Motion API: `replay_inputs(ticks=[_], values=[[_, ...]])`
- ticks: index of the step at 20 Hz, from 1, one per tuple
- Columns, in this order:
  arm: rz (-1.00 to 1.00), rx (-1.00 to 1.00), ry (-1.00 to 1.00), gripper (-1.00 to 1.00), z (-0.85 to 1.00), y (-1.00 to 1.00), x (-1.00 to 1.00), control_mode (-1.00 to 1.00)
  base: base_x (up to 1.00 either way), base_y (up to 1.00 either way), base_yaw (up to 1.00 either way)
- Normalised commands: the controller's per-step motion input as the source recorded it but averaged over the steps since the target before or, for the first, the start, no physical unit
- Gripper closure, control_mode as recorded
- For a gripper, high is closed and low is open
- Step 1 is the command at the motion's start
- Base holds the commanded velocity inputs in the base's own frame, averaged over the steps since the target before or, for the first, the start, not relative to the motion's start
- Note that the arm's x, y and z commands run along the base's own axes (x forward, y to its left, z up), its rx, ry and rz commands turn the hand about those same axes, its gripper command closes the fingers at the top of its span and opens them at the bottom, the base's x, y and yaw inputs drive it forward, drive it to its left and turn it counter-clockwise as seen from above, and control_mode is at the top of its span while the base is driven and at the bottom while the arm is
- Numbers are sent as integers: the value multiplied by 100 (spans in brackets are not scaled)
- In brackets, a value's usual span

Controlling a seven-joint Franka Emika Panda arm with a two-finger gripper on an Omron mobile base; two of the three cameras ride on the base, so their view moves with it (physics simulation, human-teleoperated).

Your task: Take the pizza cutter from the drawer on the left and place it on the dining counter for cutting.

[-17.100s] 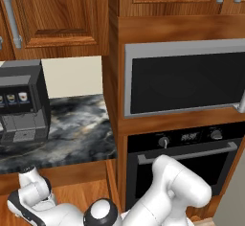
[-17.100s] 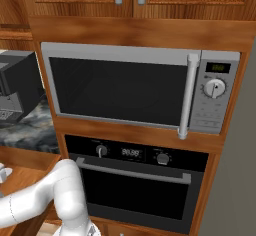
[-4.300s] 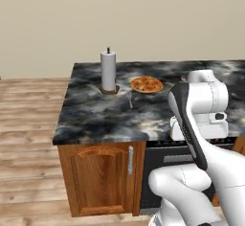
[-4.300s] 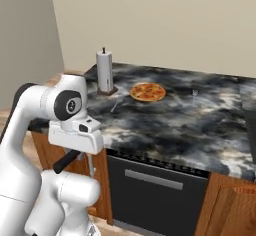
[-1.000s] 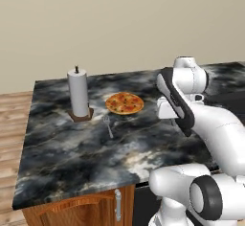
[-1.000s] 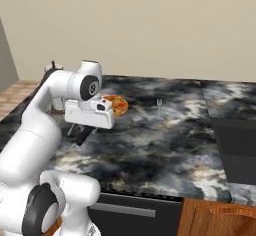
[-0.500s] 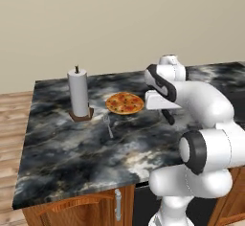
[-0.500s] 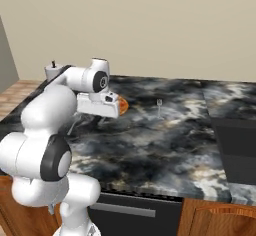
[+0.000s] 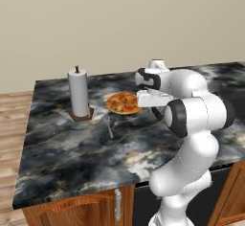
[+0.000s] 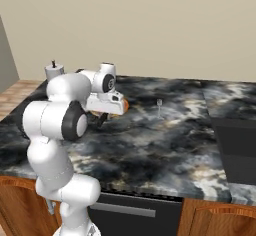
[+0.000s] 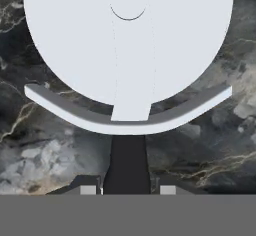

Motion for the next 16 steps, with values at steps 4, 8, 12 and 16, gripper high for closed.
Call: replay_inputs(ticks=[4, 8, 12, 16], values=[[0, 0, 0, 100, -64, 10, 75, -100, 0, 0, 0], [0, 0, 0, 100, -70, 6, 52, -100, 0, 0, 0], [1, 2, 0, 100, -60, 0, 22, -100, 0, 0, 0], [4, 1, -2, 100, -59, 0, 6, -100, 0, 0, 0]])
